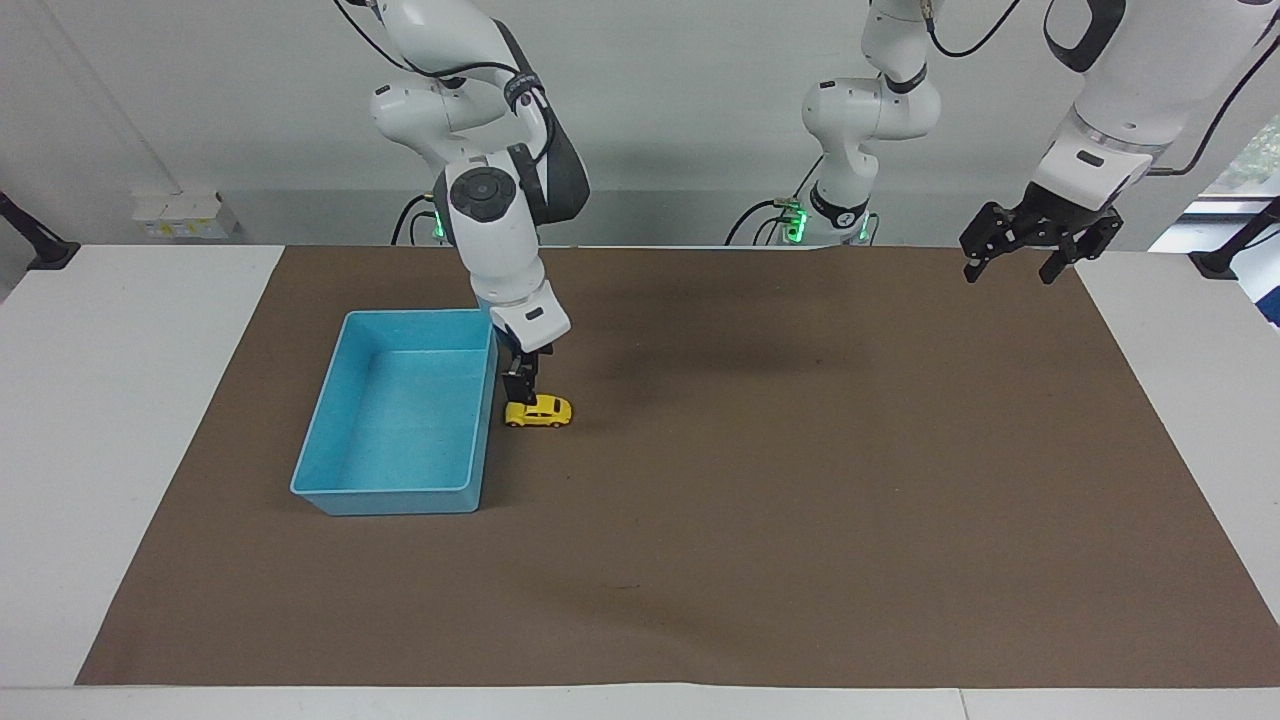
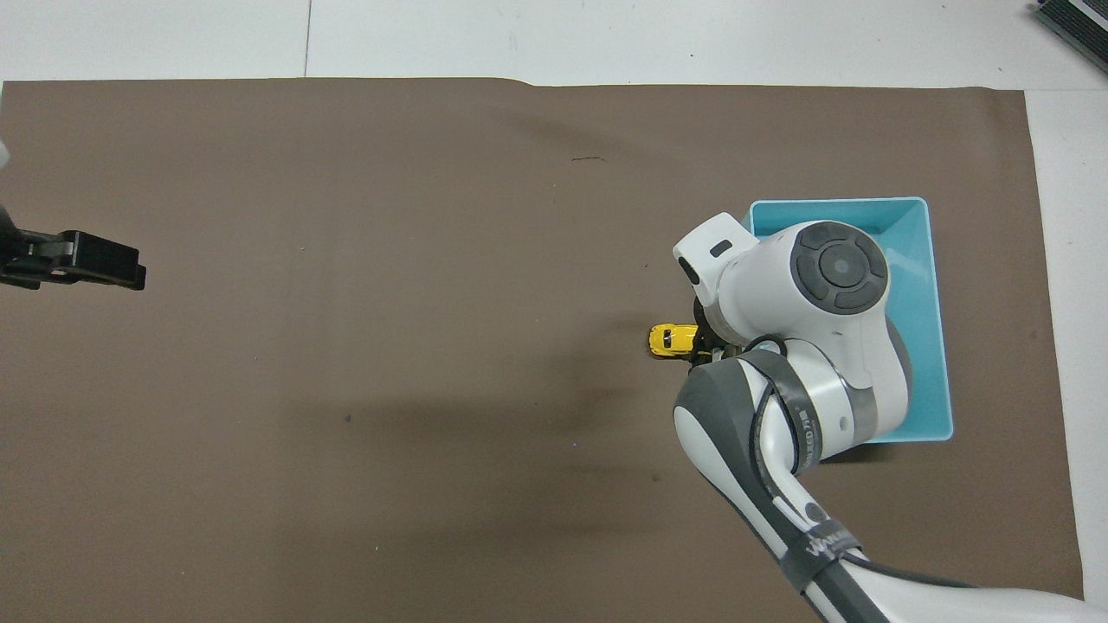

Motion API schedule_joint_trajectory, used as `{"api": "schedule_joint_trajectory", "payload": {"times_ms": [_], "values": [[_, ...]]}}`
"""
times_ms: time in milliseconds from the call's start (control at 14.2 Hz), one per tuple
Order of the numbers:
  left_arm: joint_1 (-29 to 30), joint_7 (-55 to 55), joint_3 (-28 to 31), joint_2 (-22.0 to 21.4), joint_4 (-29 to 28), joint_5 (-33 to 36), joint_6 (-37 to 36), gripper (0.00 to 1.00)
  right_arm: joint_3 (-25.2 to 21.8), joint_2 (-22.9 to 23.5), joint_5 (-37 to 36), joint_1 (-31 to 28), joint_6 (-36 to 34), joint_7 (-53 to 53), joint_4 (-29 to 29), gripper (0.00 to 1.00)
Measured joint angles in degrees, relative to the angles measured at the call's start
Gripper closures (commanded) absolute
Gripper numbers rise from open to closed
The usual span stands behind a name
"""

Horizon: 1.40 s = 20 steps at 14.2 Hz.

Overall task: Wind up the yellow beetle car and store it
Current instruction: 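Lower the right gripper onto the yellow car beside the bin and grasp it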

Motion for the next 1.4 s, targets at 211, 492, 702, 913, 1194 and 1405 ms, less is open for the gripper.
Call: {"api": "schedule_joint_trajectory", "payload": {"times_ms": [211,492,702,913,1194,1405], "values": [[0.0,0.0,0.0,0.0,0.0,0.0,-0.01,0.0,-0.08,2.71,-0.01,-0.01,5.2,-1.24,-2.19,0.0],[0.0,0.0,0.0,0.0,0.0,0.0,-0.02,0.0,-0.13,4.99,-0.17,0.0,9.25,-2.57,-4.26,0.0],[0.0,0.0,0.0,0.0,0.0,0.0,-0.02,0.0,-0.13,4.99,-1.29,0.0,9.25,-2.69,-4.52,0.17],[0.0,0.0,0.0,0.0,0.0,0.0,-0.03,0.0,-0.13,4.99,-2.16,0.0,9.25,-2.71,-4.82,0.28],[0.0,0.0,0.0,0.0,0.0,0.0,-0.03,0.0,-0.12,4.99,-2.22,0.0,9.24,-3.0,-5.01,0.52],[0.0,0.0,0.0,0.0,0.0,0.0,-0.03,0.0,-0.08,4.99,-2.26,0.03,9.23,-3.21,-5.08,0.81]]}}
